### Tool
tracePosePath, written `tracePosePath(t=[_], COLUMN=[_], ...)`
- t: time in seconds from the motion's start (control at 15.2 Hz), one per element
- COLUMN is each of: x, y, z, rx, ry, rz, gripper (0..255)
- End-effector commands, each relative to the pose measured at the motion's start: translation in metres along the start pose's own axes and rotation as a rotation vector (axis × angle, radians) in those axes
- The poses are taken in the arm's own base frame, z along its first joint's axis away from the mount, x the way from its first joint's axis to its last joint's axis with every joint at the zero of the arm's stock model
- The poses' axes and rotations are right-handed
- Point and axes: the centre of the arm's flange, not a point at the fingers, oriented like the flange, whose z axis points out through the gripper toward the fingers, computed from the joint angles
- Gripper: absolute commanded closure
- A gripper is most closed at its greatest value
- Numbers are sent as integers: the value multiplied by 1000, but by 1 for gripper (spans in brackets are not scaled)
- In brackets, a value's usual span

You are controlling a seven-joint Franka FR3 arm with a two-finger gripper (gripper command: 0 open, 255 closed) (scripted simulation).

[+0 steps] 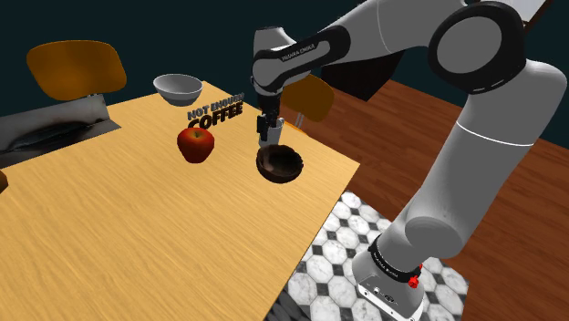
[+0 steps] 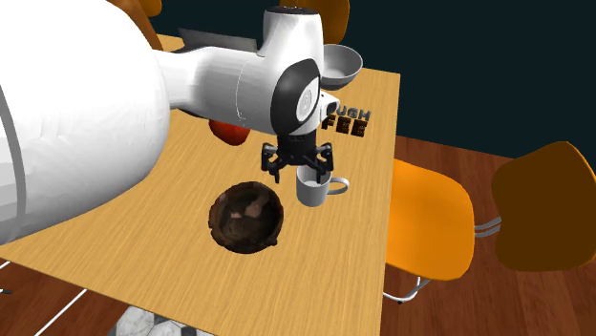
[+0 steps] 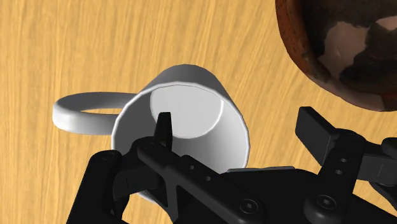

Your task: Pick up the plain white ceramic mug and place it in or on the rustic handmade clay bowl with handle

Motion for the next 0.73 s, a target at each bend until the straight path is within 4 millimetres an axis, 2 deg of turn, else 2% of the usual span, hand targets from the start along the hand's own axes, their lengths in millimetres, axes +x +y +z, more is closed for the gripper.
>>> tracePosePath(t=[0.0, 0.26, 0.33, 0.66], x=[0, 0, 0, 0], y=[0, 0, 0, 0], z=[1, 1, 1, 1], rx=[0, 0, 0, 0], ry=[0, 0, 0, 0], rz=[0, 0, 0, 0], gripper=[0, 0, 255, 255])
